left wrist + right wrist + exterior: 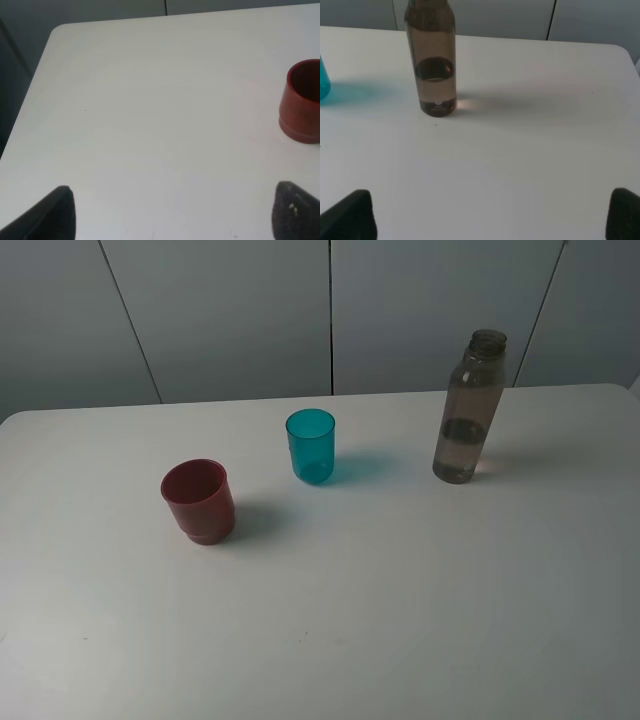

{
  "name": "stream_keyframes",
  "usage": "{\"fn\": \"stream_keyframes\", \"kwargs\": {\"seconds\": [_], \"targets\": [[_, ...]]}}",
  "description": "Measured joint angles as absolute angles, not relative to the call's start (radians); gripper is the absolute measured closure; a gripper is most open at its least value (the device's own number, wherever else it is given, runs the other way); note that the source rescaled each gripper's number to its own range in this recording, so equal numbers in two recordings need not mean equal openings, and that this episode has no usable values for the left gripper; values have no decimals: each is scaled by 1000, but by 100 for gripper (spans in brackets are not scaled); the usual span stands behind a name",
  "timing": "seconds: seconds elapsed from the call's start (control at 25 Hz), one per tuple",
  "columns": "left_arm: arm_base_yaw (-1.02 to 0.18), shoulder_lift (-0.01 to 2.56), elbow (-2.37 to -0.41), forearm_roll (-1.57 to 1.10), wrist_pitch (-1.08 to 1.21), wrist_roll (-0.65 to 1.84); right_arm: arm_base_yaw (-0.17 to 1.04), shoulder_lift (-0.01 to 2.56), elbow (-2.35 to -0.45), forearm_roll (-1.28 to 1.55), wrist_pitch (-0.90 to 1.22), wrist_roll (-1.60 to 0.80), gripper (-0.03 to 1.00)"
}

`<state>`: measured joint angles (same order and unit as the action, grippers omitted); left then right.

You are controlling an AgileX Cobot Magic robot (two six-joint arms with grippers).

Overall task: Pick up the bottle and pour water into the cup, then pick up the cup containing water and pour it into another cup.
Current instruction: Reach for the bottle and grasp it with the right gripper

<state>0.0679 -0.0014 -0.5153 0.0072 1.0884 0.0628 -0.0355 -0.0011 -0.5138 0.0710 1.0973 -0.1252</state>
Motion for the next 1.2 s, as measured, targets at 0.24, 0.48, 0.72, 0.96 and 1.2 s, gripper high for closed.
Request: {"fn": "stream_keyframes", "kwargs": {"seconds": [0.24, 0.48, 0.72, 0.96, 1.2], "targets": [[68, -1, -515, 7, 1088, 67, -35, -1, -514, 71, 1097, -125, -3], [68, -1, -515, 7, 1088, 74, -35, -1, -514, 71, 1097, -125, -3], [68, -1, -515, 7, 1088, 74, -35, -1, -514, 71, 1097, -125, -3], [68, -1, -515, 7, 1088, 74, -35, -1, -514, 71, 1097, -125, -3], [68, -1, -515, 7, 1088, 74, -35, -1, -514, 71, 1097, -125, -3]]}}
